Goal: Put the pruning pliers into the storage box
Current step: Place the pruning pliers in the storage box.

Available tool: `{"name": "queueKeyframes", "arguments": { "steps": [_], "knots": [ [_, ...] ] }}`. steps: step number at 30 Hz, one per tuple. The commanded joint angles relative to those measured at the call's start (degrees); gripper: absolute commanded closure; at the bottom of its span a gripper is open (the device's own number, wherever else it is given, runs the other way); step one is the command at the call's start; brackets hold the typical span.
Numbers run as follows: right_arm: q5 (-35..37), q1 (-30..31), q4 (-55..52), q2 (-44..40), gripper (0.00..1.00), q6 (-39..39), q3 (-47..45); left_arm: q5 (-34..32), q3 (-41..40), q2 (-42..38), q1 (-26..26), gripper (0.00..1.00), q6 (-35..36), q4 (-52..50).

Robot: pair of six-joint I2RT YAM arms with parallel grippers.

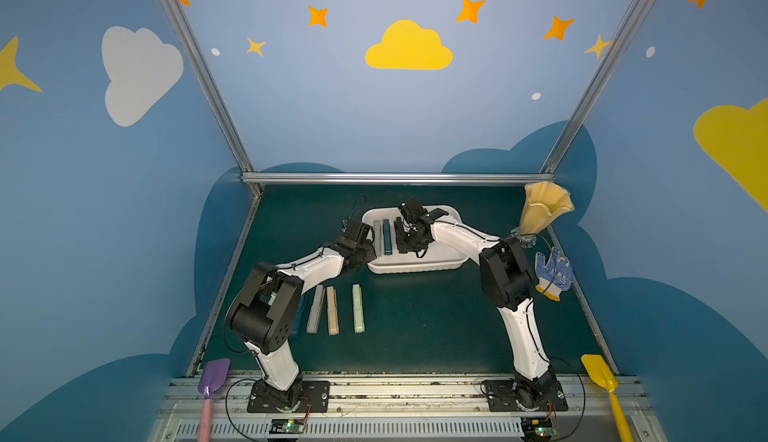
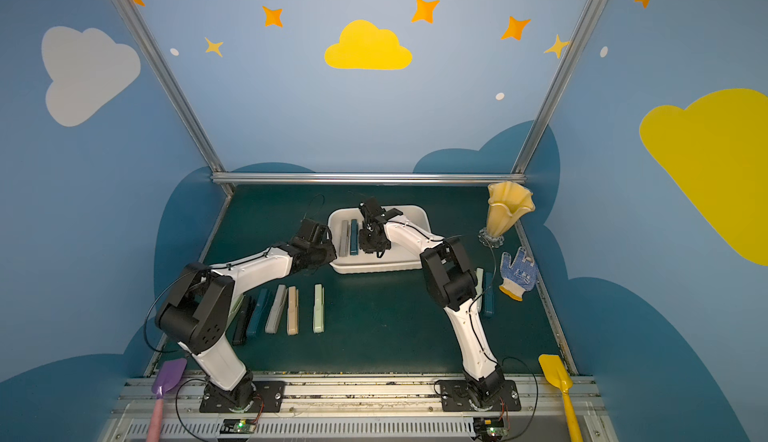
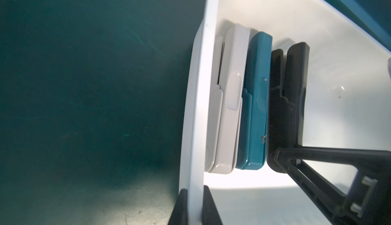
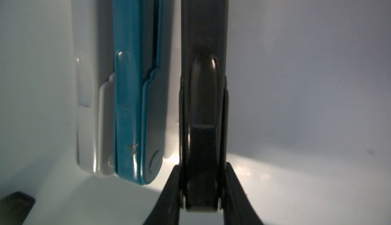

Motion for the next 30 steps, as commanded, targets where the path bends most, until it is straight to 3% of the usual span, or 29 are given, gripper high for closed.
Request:
{"name": "queueKeyframes", "arguments": {
  "steps": [1,23,30],
  "knots": [
    [-0.6,0.1,0.1,1.3,0.75,0.8,2.4,0.0,0.6,-1.3,-0.2,0.87,0.2,0.7],
    [-2.5,0.6,1.0,3.3,0.71,2.1,3.6,-0.7,0.4,-1.8,-0.2,0.87,0.4,0.4],
    [-2.5,0.6,0.9,3.2,0.64,2.5,3.6,-0.6,0.1,-1.7,-0.2,0.87,0.3,0.7]
  ]
}}
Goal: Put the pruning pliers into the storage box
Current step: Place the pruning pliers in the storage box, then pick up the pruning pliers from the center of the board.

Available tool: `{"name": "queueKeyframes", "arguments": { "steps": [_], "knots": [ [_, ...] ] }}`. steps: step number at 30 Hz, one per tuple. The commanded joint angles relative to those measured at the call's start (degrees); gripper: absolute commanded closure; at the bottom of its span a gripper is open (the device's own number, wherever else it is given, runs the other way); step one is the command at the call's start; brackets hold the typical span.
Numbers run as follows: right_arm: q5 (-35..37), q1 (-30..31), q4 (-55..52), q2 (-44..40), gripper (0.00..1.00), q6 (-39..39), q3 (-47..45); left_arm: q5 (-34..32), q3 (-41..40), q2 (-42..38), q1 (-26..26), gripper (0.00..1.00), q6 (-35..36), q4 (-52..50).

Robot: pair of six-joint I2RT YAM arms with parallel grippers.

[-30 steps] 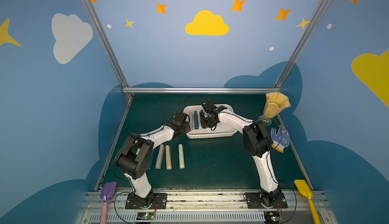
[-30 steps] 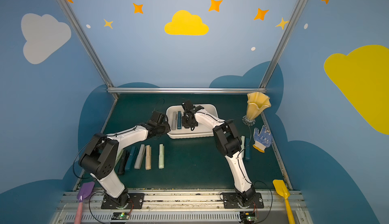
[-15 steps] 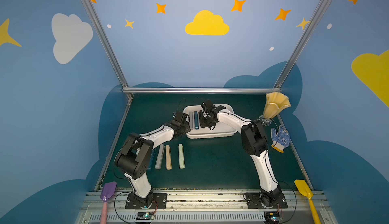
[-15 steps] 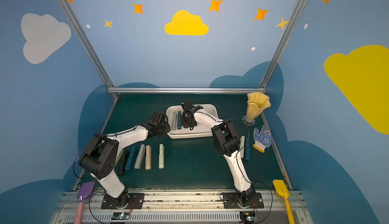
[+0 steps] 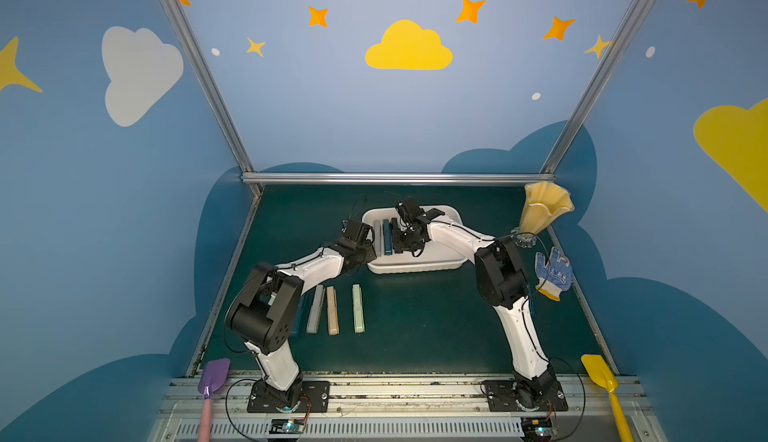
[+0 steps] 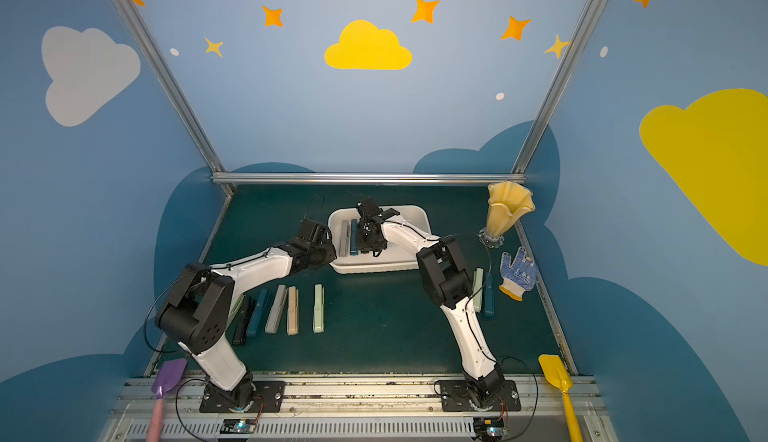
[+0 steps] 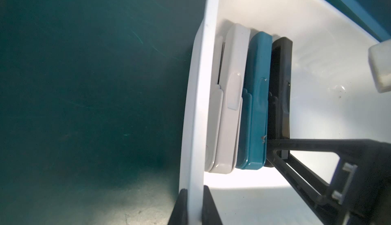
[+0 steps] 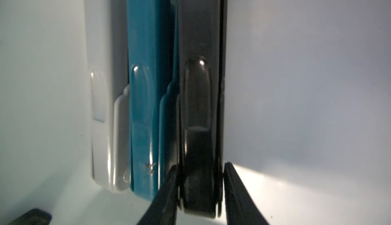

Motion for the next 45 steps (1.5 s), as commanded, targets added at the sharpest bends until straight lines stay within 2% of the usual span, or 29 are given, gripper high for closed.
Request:
{"name": "queueKeyframes", "arguments": {
  "steps": [1,12,19,26,29,34,41,43,45],
  "knots": [
    [-0.1,0.3,0.0,0.7,0.64,0.5,1.3,-0.6,0.1,-1.7,-0.2,0.87,0.2,0.7],
    [-0.9,-0.1,-0.2,-2.2,0.61,0.2,1.2,-0.6,0.1,-1.8,-0.1,0.87,0.2,0.9],
    [-1.8,-0.8,-1.1,-6.5,0.56,-1.0,1.2,-0.7,0.2,-1.7,-0.1,0.87,0.1,1.0],
    [-0.6,-1.7,-3.3,-11.6,0.55,-3.1,-0.5,-0.6,0.5,-1.6,-0.2,0.87,0.3,0.8],
    [0.6,-3.0,-3.8,-16.6,0.56,-4.2,-5.1,-0.8,0.6,-1.7,-0.1,0.87,0.6,0.8],
    [5.1,-7.3,-6.3,-30.6,0.56,-5.1,-17.4,-0.8,0.6,-2.1,-0.1,0.87,0.8,0.7],
    [15.1,-15.1,-18.1,-48.9,0.54,-3.9,-30.9,-1.4,0.3,-3.1,-0.1,0.87,1.5,0.4],
    [15.4,-19.1,-20.9,-54.0,0.53,-3.9,-34.8,-1.3,0.3,-3.3,-0.1,0.87,1.5,0.5],
    [12.5,-23.7,-22.1,-58.2,0.53,-2.8,-39.4,-1.4,0.2,-3.5,-0.1,0.87,1.4,0.8]
  ]
}}
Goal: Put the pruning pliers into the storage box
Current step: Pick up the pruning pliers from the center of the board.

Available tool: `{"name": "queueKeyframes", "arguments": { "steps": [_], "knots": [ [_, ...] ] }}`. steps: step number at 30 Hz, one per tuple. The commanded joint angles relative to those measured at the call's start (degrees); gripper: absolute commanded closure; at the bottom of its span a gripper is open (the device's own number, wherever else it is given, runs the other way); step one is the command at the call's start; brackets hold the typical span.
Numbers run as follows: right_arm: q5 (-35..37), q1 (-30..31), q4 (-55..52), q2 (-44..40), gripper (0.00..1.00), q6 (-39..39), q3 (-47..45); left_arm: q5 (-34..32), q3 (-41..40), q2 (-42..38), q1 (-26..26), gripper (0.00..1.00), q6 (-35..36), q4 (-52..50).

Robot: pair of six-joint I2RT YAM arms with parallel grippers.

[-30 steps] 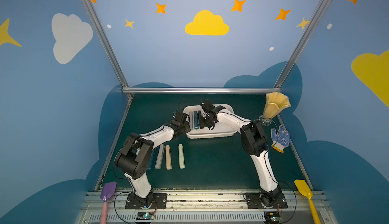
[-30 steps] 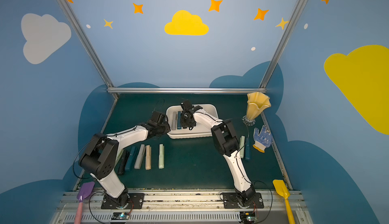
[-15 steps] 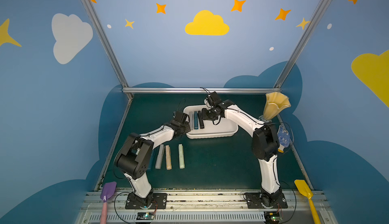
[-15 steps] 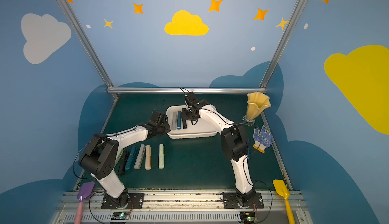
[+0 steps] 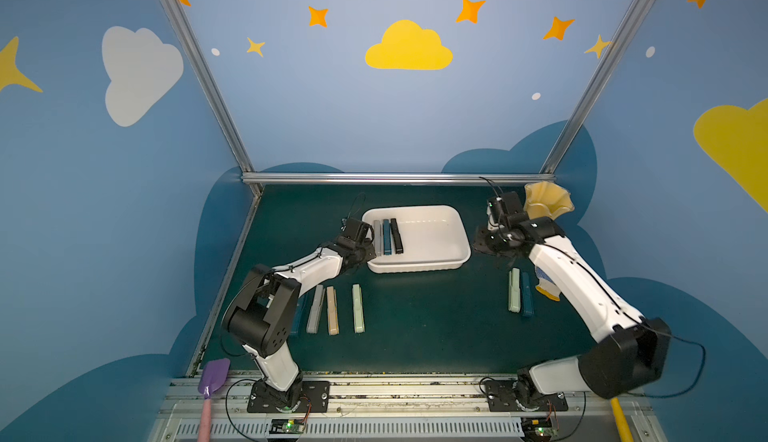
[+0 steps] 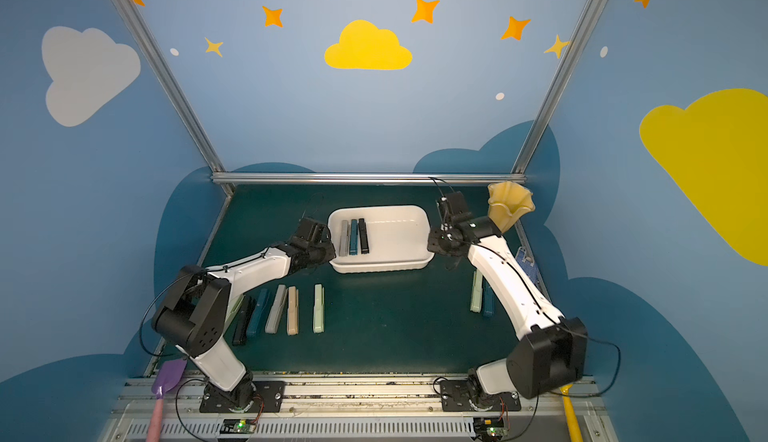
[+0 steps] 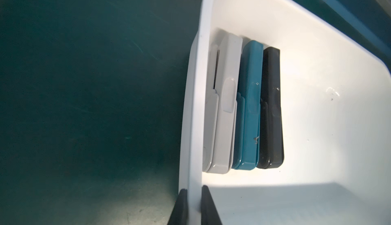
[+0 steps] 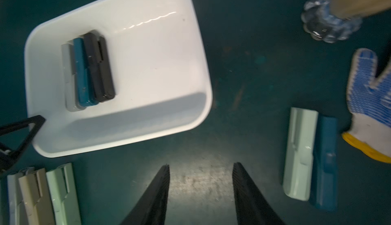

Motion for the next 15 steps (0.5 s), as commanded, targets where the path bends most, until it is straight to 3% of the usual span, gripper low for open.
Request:
{"name": "queueKeyframes", "arguments": {
  "steps": [1,7,15],
  "knots": [
    [-1.0,-6.0,-7.1,-5.7,0.53,1.8,-6.8,-0.9,0.1,-2.0,-0.1,0.87,0.7,1.0],
    [-5.3,-11.6,-6.4,-14.4,0.52,6.5,-19.7,-0.4,0.0,-1.7,-0.1,0.87,0.9,1.2],
    [-8.5,-15.5,-2.5,-16.4,0.47,8.8,-28.7,-0.1,0.0,-1.6,-0.1,0.87,0.8,1.3]
  ]
}}
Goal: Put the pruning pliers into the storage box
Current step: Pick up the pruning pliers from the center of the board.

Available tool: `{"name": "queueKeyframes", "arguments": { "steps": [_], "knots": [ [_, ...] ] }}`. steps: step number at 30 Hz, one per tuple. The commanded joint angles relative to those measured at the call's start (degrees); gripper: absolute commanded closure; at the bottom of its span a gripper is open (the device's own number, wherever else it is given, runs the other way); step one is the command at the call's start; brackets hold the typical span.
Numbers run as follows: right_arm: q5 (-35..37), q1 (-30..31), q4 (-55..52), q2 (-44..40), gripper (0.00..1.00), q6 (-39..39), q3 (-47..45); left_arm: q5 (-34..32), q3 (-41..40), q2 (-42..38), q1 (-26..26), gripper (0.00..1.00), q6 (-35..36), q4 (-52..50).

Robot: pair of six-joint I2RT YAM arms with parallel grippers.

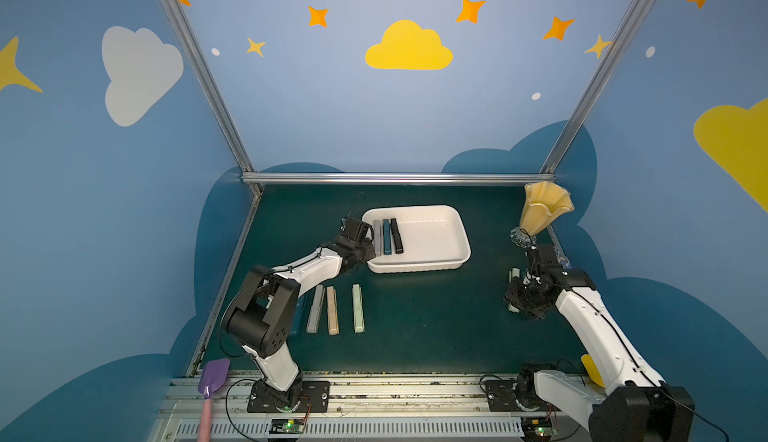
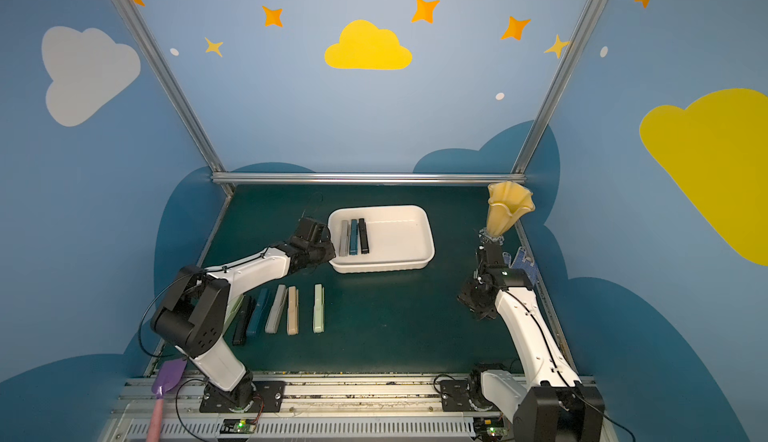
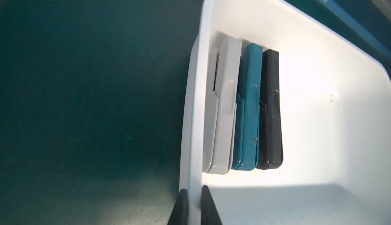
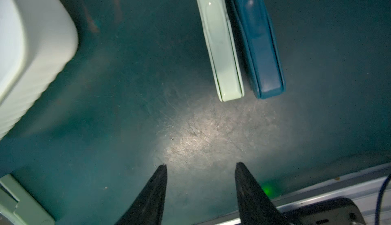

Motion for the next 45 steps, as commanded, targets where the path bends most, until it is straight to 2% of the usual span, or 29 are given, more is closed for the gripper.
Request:
{"name": "queueKeyframes", "arguments": {
  "steps": [1,9,21,45],
  "knots": [
    [-2.2,-1.3,2.4,-0.1,0.46,1.4,-2.3,0.2,-0.1,-1.4,0.0,0.87,0.8,1.3],
    [-3.3,-3.8,9.5,4.8,0.41,1.4,-7.0,0.4,0.2,-0.8,0.3,0.87,0.7,1.2],
    [1.0,-4.6,15.6,9.3,0.40,-2.0,-7.5,0.9,0.7,-0.1,0.3,0.87,0.5,1.1],
    [0.1,-7.4,15.3,15.1,0.39,-8.0,-2.4,1.0,-0.5,-1.5,1.6,0.87,0.5,1.5]
  ]
}}
